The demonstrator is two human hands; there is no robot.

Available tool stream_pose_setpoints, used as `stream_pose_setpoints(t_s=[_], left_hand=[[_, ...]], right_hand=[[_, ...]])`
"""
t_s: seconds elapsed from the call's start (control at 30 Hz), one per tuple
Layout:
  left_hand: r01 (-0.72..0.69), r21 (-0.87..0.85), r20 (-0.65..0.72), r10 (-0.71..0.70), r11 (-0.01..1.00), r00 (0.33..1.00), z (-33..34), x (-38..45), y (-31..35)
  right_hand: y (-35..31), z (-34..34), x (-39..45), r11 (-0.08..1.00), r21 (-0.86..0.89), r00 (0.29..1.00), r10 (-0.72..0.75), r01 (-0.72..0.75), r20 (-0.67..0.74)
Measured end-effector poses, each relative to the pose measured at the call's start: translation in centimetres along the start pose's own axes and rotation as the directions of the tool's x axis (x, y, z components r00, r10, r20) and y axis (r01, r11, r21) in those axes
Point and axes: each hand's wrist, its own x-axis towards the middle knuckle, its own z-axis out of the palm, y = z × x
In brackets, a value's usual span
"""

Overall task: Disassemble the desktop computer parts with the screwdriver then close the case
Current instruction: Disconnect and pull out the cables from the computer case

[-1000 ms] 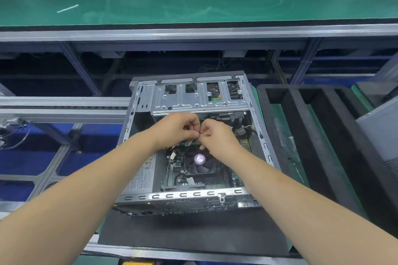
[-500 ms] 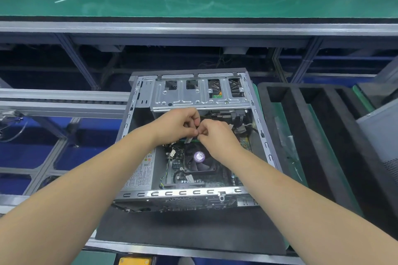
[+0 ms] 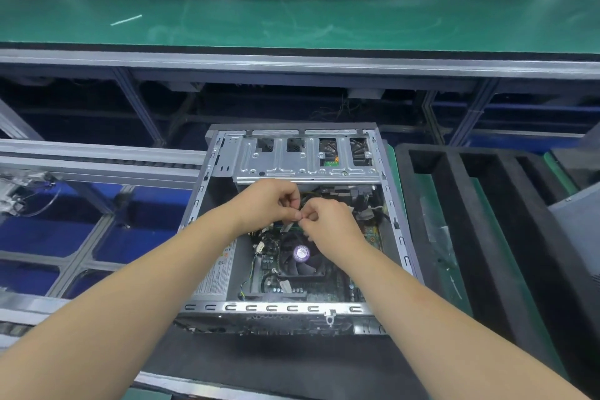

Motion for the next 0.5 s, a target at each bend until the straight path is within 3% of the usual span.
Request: stream_pose_setpoints(t_s=[0.37,0.5], left_hand=[[-0.04,0.318,-0.01,0.045,0.947,0.999,0.26,-0.22,0.71],[-0.031,0.259,-0.011,0.035,0.966,0.999,0.05,-0.3,0.57]], right_hand=[[0.93,0.55,0.79,0.999,0.048,1.0,0.001,0.0,-0.014],[0.78,0.46,0.7,0.999,0.051,1.0,-0.007,0.008,-0.031]])
